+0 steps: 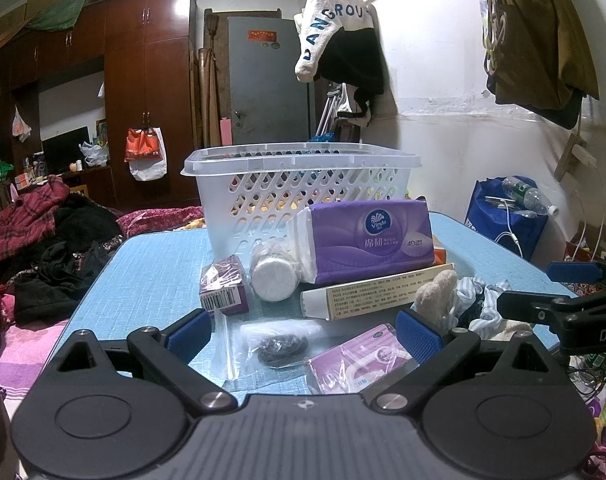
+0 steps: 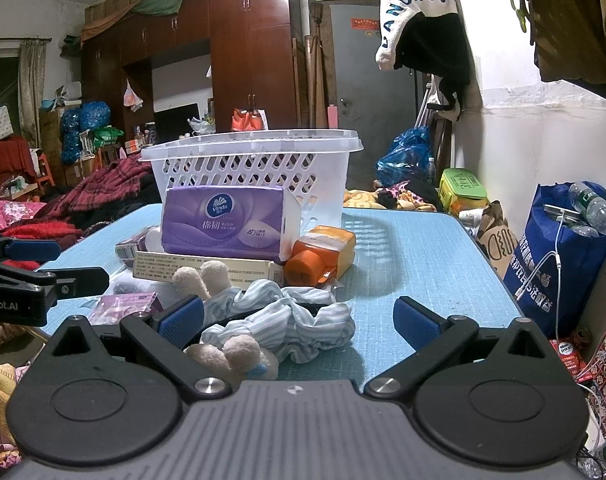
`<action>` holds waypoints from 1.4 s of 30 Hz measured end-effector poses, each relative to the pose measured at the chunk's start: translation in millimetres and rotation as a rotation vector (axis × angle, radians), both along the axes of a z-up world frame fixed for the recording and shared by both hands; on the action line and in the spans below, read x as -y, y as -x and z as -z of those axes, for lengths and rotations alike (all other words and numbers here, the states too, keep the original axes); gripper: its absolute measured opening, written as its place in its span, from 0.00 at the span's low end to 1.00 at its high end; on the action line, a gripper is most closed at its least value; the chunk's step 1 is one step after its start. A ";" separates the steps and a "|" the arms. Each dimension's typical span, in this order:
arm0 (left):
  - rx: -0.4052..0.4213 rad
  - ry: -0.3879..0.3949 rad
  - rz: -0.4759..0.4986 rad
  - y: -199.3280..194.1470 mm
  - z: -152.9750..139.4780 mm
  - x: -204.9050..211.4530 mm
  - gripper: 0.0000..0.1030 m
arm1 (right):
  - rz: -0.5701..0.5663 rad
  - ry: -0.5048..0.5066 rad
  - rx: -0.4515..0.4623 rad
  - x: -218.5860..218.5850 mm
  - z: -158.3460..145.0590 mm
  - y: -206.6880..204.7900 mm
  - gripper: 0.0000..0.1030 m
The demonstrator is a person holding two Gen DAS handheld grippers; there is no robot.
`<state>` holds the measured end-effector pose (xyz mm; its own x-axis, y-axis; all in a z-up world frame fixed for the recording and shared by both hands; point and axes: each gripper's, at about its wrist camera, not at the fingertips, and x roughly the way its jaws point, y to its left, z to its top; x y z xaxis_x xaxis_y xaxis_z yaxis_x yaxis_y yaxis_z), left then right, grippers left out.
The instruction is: Organize objects
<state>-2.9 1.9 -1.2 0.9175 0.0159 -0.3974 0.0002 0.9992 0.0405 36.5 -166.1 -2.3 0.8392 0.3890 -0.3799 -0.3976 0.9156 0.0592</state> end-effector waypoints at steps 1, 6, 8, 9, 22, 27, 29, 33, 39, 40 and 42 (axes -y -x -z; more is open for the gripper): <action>0.000 0.000 0.000 0.0 0.0 0.0 0.97 | 0.001 0.000 0.000 0.3 -0.4 -0.4 1.00; 0.000 0.000 0.000 0.2 0.0 -0.2 0.97 | 0.002 0.000 0.001 0.9 -1.1 -0.5 1.00; 0.000 0.001 0.000 0.0 0.1 -0.1 0.97 | 0.001 -0.001 0.001 0.9 -1.0 -0.5 1.00; 0.000 0.000 0.000 0.0 0.1 0.0 0.97 | 0.001 -0.001 0.002 0.7 -0.9 -0.4 1.00; 0.001 0.002 0.002 -0.1 0.1 -0.9 0.97 | 0.002 0.000 0.003 1.3 -1.5 -0.3 1.00; 0.014 0.011 0.003 1.3 -1.1 -1.8 0.97 | 0.000 -0.004 0.009 2.5 -3.5 -0.4 1.00; 0.035 0.018 -0.002 4.0 -3.0 -3.1 0.97 | 0.003 -0.010 0.024 3.6 -4.7 0.5 1.00; 0.064 0.040 -0.017 6.0 -7.3 -8.8 0.97 | 0.012 -0.037 0.075 8.4 -8.4 2.9 1.00; 0.061 0.010 -0.019 0.0 -3.8 -6.7 0.98 | 0.035 -0.035 0.145 5.6 -3.1 2.7 1.00; 0.062 -0.003 -0.019 -0.5 -2.9 -4.6 0.99 | 0.037 -0.030 0.150 5.0 -2.3 2.5 1.00; 0.058 -0.023 0.000 -0.7 -0.5 -0.8 1.00 | 0.026 -0.033 0.138 4.2 -1.2 1.1 1.00</action>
<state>-2.3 2.7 -0.7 0.9391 0.0241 -0.3429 -0.0026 0.9980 0.0630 35.4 -170.2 -1.1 0.8923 0.3772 -0.2479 -0.3805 0.9241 0.0364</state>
